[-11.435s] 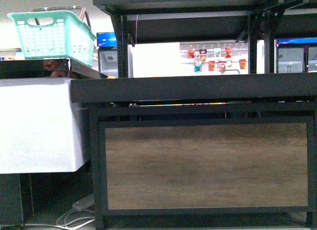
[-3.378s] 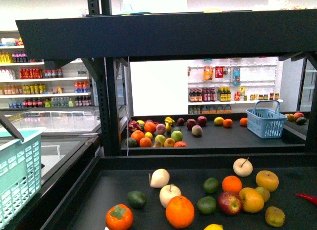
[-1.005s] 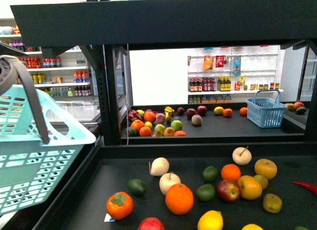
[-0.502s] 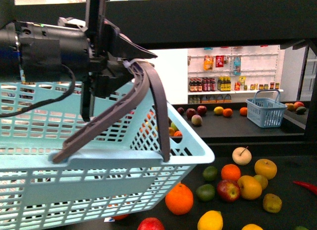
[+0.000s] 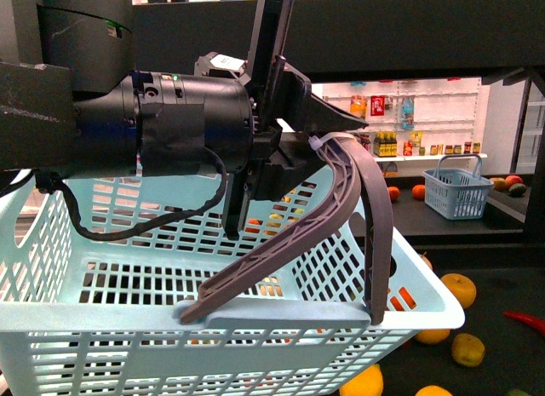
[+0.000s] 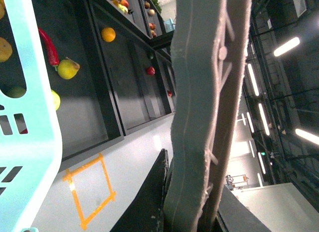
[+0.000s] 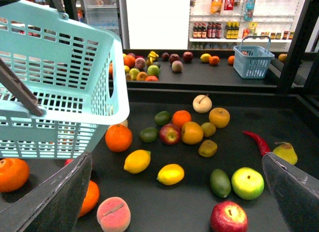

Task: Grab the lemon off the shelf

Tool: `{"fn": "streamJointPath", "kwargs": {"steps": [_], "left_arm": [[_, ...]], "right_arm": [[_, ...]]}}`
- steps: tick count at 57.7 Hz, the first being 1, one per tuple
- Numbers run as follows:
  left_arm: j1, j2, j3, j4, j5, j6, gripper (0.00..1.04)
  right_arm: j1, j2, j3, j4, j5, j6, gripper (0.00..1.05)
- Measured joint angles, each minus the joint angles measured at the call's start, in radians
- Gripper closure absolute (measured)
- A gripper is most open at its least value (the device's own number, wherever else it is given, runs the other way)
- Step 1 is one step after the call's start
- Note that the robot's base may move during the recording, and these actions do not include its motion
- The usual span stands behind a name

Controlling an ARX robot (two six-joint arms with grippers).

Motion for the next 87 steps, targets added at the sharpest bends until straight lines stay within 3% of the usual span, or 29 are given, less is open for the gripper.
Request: {"fn": "streamJointPath", "kwargs": {"steps": [7,12,14,20,27,34,43,60,87], "left_arm": [[0.000,0.000,0.000,-0.018,-0.005,0.030,0.94],[0.000,0.000,0.000,-0.020,-0.009,0.033,0.94],[0.000,0.000,0.000,-0.020,-0.009,0.037,0.94],[0.000,0.000,0.000,-0.020,-0.007,0.039,0.94],[-0.001,0.000,0.000,-0.021,-0.006,0.039,0.94],[-0.001,0.000,0.000,-0.021,-0.006,0.041,0.94],[-0.001,0.000,0.000,-0.021,-0.010,0.042,0.94],[-0.002,0.000,0.000,-0.021,-0.007,0.043,0.94],[-0.002,0.000,0.000,-0.021,-0.007,0.043,0.95]], "right_arm": [[0.016,0.012,0.003,-0.016,0.040,0.010,0.02],[0.066,0.162,0.046,-0.098,0.359,0.105,0.02],[0.040,0.232,0.052,-0.089,0.373,0.138,0.02],[-0.126,0.520,0.089,0.058,0.226,0.168,0.02],[-0.327,1.078,0.256,0.403,-0.008,0.113,0.02],[-0.383,1.472,0.462,0.429,-0.016,0.114,0.02],[-0.342,1.785,0.663,0.345,0.029,0.141,0.02],[-0.192,2.066,1.003,0.223,0.170,0.290,0.02],[-0.034,2.526,1.593,-0.114,0.264,0.723,0.02]]}}
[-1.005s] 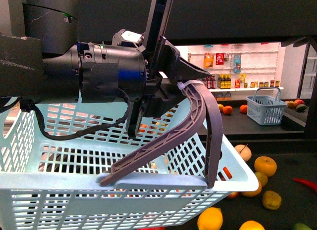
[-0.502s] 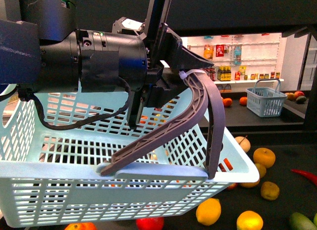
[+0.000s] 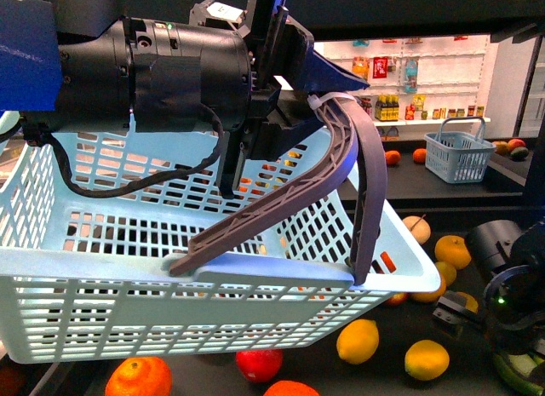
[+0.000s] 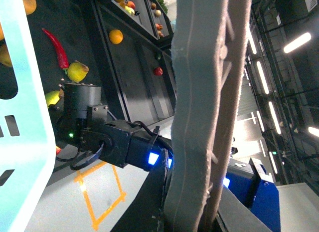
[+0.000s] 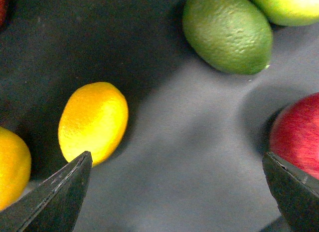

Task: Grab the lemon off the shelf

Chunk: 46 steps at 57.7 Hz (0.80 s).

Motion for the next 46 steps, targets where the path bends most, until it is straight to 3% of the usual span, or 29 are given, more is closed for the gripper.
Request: {"fn": "streamJointPath", "kwargs": {"steps": [20,46], "left_arm": [[0.000,0.000,0.000,0.000,0.001,0.000,0.95],[0.000,0.000,0.000,0.000,0.000,0.000,0.95]], "right_arm": [[0.049,0.239,0.387,-0.189,0.020,0.198,0.02],[0.072,0.369,0.556,-0.249,0.004,0.275,0.02]]}}
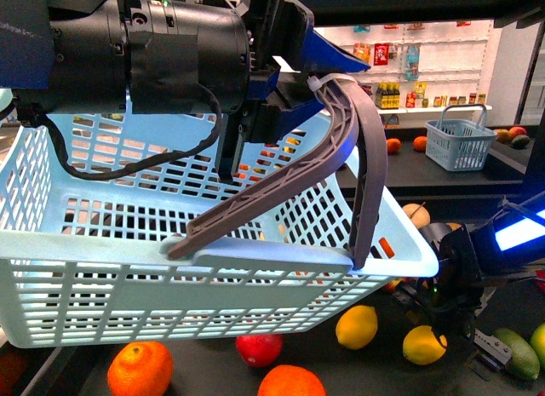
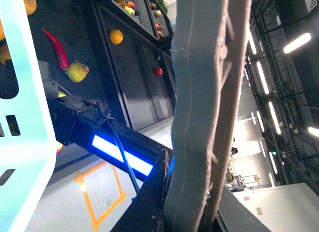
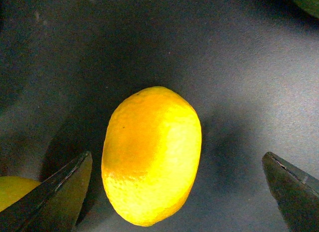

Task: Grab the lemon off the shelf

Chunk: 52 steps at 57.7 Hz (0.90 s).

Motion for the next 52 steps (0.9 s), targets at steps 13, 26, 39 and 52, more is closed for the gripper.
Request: {"fn": "streamJointPath", "kwargs": {"steps": [13,26,39,52], "left_arm": [[0.000,0.000,0.000,0.000,0.000,0.000,0.95],[0.000,0.000,0.000,0.000,0.000,0.000,0.95],[0.000,0.000,0.000,0.000,0.000,0.000,0.95],[0.000,0.000,0.000,0.000,0.000,0.000,0.95]], "right_arm": [[0.004,0.033,0.043,-0.001,0.001,0.002,0.02],[0.009,0.061,0.081,-0.011,-0.001,0.002,0.02],[0.012,0.103,0.114,-0.015,0.005,-0.011,0.29],[0.002,0.103,0.097,0.023,0.005,-0.029,0.53]]}}
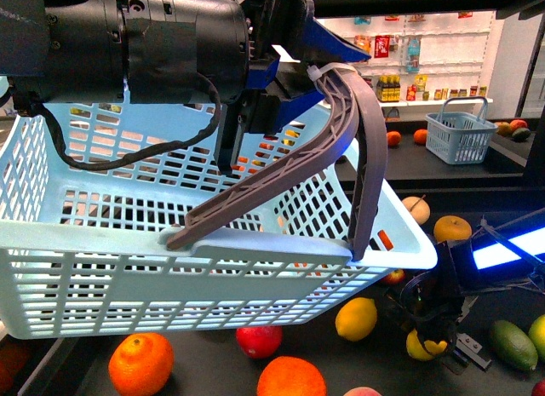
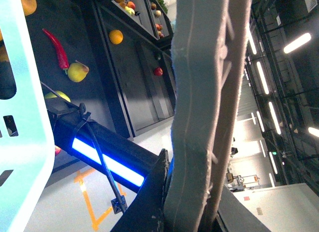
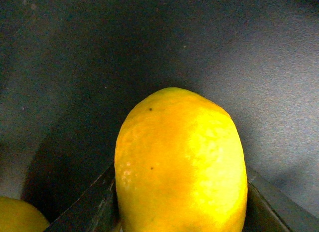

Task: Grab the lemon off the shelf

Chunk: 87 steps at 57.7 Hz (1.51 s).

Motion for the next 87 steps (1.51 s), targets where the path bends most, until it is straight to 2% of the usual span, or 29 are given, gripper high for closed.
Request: {"fn": "streamJointPath", "kwargs": {"steps": [17,28,36,45,56,65,87], "left_arm": [[0.000,0.000,0.000,0.000,0.000,0.000,0.95],[0.000,0.000,0.000,0.000,0.000,0.000,0.95],[0.000,0.000,0.000,0.000,0.000,0.000,0.95],[0.000,0.000,0.000,0.000,0.000,0.000,0.95],[0.000,0.000,0.000,0.000,0.000,0.000,0.95],[0.000,0.000,0.000,0.000,0.000,0.000,0.95],[0.000,0.000,0.000,0.000,0.000,0.000,0.95]], "right_arm": [[-0.046,-0.131,-0.214,0.148,0.008,-0.079,0.55],[-0.097,-0.338,-0.454,0.361,0.010,-0.248,0.55],[-0.135,-0.541,-0.634,0.496,-0.048,-0.366,0.55],[-0.145,-0.810,-0.834,0.597,-0.172,-0.472,0.55],[-0.098,-1.017,-0.967,0.635,-0.280,-0.528,0.55],[-0.018,-1.139,-1.030,0.645,-0.354,-0.539,0.55],[0.143,-1.195,-1.102,0.668,-0.402,-0.539,0.55]]}}
